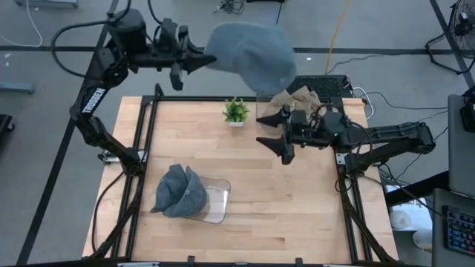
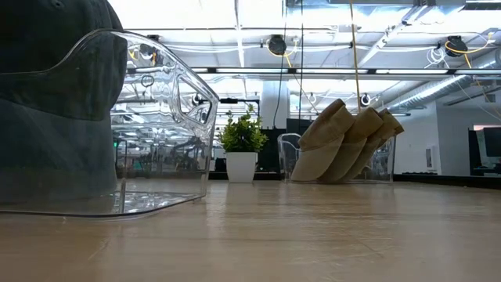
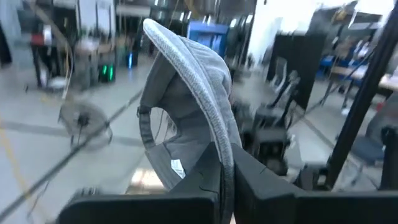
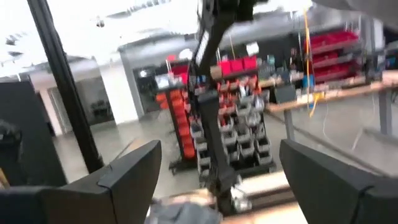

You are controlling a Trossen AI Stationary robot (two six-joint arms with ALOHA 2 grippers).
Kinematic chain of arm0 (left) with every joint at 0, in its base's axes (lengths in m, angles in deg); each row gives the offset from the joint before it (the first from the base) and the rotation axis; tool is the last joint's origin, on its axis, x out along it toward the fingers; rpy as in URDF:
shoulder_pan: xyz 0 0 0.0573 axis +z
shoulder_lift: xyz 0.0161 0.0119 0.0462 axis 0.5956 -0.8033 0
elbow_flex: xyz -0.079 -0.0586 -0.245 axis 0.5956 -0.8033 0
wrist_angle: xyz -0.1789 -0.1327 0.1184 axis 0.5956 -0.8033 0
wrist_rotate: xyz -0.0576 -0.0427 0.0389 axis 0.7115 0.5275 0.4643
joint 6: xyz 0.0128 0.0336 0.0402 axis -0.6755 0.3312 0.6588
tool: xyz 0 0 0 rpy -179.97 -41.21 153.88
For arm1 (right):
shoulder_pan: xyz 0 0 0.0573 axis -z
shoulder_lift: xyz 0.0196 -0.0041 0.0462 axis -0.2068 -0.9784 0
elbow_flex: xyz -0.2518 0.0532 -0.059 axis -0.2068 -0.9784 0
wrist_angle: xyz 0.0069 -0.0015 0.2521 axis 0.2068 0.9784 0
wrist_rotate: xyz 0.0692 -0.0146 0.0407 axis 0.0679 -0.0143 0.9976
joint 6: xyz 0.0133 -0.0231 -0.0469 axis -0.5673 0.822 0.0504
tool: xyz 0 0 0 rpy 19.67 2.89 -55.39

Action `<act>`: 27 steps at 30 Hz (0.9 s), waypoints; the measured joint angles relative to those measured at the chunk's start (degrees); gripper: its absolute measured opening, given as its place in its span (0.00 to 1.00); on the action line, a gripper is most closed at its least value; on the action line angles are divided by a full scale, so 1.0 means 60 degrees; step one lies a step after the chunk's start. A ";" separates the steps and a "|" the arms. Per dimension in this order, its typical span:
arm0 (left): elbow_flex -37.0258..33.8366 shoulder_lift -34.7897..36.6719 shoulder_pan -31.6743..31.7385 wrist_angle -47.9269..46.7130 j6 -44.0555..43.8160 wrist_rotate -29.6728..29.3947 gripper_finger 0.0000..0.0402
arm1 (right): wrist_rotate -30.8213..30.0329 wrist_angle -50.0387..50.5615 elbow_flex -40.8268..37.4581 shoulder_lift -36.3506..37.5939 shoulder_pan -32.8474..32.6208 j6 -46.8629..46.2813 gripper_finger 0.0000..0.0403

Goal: Pick & Place hat
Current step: Put the gray cap into the bottom transparent bin

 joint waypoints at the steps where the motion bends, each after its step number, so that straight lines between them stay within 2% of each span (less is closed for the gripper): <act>1: 0.0000 -0.0010 -0.0080 0.0373 -0.0137 -0.0052 0.02 | -0.0002 -0.0259 0.0000 -0.0003 0.0062 0.0085 0.78; 6: -0.0006 -0.0028 -0.0490 0.2218 -0.0457 -0.0649 0.02 | -0.0274 -0.1617 0.0000 -0.0003 0.0525 0.0253 0.78; 13: -0.0042 -0.0025 -0.0981 0.4235 -0.0419 -0.1541 0.02 | 0.0272 -0.3177 0.0003 -0.0003 0.1433 -0.0444 0.78; 17: -0.0082 -0.0294 -0.1358 0.5584 -0.0386 -0.1688 0.02 | 0.0944 -0.2985 0.0505 -0.0054 0.1800 -0.0653 0.78; 22: -0.0095 -0.0772 -0.1904 0.7053 -0.0386 -0.1737 0.02 | 0.1487 -0.2430 0.1790 -0.0552 0.1989 -0.0502 0.78; 27: -0.0100 -0.1125 -0.2570 0.8285 0.0073 -0.2112 0.02 | 0.1513 -0.1724 0.2966 -0.1109 0.1993 -0.0011 0.78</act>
